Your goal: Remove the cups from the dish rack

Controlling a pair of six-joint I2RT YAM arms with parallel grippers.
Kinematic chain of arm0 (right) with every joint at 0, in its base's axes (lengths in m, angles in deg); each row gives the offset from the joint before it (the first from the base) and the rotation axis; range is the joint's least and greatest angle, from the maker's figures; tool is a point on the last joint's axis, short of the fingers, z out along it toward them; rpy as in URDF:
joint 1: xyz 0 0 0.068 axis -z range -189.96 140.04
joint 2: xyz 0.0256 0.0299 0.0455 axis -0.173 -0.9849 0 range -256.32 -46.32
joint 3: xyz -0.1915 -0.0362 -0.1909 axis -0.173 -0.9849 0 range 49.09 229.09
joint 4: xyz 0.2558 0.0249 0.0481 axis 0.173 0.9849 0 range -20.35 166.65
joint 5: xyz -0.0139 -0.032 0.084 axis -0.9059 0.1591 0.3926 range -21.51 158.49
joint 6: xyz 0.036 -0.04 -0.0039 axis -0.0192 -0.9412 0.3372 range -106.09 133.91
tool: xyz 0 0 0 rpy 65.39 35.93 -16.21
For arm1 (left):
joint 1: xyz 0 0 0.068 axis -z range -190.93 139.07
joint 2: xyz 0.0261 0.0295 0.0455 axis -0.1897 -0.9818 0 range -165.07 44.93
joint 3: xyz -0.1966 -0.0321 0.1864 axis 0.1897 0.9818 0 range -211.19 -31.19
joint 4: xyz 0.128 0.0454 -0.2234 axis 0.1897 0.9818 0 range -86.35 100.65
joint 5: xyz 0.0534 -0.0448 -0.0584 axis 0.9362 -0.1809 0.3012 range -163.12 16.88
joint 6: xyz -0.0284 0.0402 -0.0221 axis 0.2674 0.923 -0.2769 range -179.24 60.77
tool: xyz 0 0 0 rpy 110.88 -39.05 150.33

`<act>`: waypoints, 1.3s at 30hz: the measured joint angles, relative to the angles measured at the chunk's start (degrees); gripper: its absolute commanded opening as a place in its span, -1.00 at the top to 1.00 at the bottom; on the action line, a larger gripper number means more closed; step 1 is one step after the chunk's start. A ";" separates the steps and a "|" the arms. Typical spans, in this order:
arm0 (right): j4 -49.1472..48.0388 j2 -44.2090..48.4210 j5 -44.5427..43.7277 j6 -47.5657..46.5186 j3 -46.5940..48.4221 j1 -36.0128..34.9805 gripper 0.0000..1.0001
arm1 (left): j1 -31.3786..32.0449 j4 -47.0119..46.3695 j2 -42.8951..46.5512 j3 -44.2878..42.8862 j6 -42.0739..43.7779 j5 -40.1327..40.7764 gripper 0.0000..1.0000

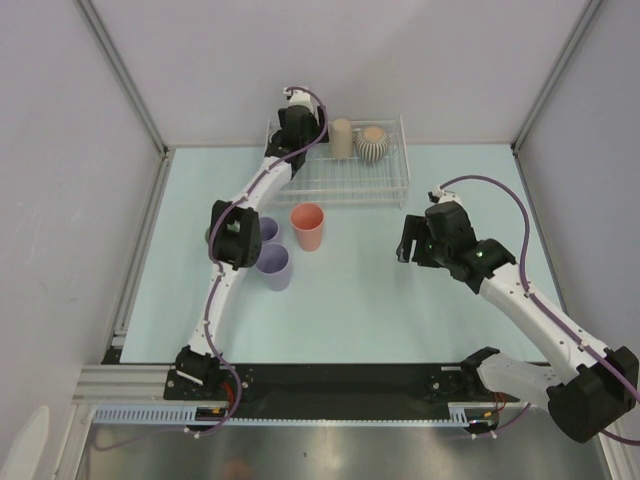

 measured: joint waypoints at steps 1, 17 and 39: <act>0.07 0.00 0.00 0.00 -0.04 0.00 -0.51 | 0.00 -0.02 -0.07 -0.02 -0.20 -0.15 -0.48; -0.57 0.24 0.09 1.03 -0.96 0.00 -0.51 | 0.09 -1.60 0.17 1.42 -0.70 -1.49 0.99; -2.64 1.64 1.16 3.89 -2.91 -0.87 -0.50 | 3.52 6.34 7.89 7.19 0.26 2.25 0.99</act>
